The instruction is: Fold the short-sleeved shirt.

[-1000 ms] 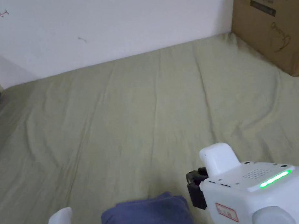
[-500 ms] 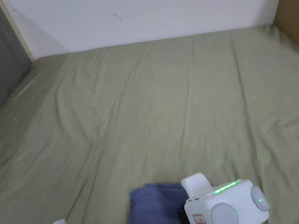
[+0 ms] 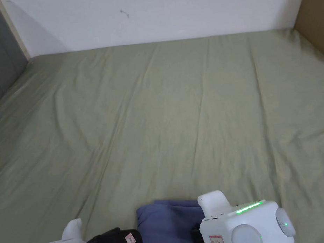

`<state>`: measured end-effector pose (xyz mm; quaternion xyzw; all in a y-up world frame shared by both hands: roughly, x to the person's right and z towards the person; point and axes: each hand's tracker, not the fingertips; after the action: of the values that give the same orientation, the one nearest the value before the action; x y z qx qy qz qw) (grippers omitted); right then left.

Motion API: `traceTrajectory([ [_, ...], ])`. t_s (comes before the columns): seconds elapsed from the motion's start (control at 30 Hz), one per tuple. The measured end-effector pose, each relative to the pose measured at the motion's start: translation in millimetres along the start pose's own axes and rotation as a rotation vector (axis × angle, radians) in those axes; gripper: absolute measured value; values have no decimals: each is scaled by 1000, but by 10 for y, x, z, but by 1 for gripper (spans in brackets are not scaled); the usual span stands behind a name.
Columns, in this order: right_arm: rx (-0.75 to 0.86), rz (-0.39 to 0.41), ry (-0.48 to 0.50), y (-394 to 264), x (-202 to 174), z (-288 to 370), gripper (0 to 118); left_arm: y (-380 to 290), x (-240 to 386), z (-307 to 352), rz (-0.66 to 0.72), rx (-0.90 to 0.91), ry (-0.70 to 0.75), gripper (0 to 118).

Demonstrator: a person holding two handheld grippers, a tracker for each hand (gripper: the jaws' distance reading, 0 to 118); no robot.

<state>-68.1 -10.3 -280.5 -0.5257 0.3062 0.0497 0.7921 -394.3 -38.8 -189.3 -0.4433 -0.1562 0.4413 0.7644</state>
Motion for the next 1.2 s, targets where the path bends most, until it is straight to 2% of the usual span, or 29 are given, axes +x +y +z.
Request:
traceTrajectory([
  [0.1,14,13,0,-32,-6,-2,3,130,-55,-152,24,15,-69,117],
  [0.2,11,0,4,-20,3,-19,3,216,-161,-426,25,-92,-171,117],
  [0.27,9,-7,8,-20,13,-18,3,232,-198,-517,26,-105,-182,118],
  [0.33,7,-8,9,-14,16,-20,3,248,-238,-600,78,-96,-244,118],
  [0.37,7,-8,8,-13,16,-23,3,247,-236,-706,95,-146,-314,117],
  [0.4,7,-8,8,-13,15,-26,3,227,-236,-815,111,-176,-321,114],
  [0.43,7,-9,7,-14,15,-28,3,203,-247,-874,119,-197,-337,107],
  [0.47,8,-11,6,-15,17,-32,3,175,-190,-928,129,-218,-359,82],
  [0.5,9,-17,6,-19,23,-31,3,177,-174,-984,68,-218,-274,44],
  [0.53,8,-25,9,-17,38,-31,3,158,-155,-1060,27,-249,-195,26],
  [0.57,4,-28,-6,-14,44,-41,3,132,-254,-1082,12,-258,-98,26],
  [0.6,0,-31,2,-3,55,-58,3,154,-404,-1040,24,-255,-67,26],
  [0.67,9,-44,20,13,57,-11,3,172,-335,-974,112,-231,-171,26],
  [0.77,14,-19,2,34,0,48,3,216,-151,-906,-30,-246,-71,26],
  [0.83,41,-26,-2,56,-17,143,3,284,-98,-823,-20,-257,-65,26],
  [0.9,89,-63,16,99,-14,261,3,412,-88,-596,-64,-242,-32,26],
  [0.97,118,-65,4,149,-7,350,3,603,-99,-292,-103,-213,-19,26],
  [1.0,130,-61,-15,180,3,383,3,746,-138,-93,-167,-168,78,26],
  [1.17,136,-81,-48,286,85,386,3,1389,-331,812,-278,-144,409,26],
  [1.2,133,-90,-55,292,103,371,3,1513,-363,944,-275,-118,388,26],
])
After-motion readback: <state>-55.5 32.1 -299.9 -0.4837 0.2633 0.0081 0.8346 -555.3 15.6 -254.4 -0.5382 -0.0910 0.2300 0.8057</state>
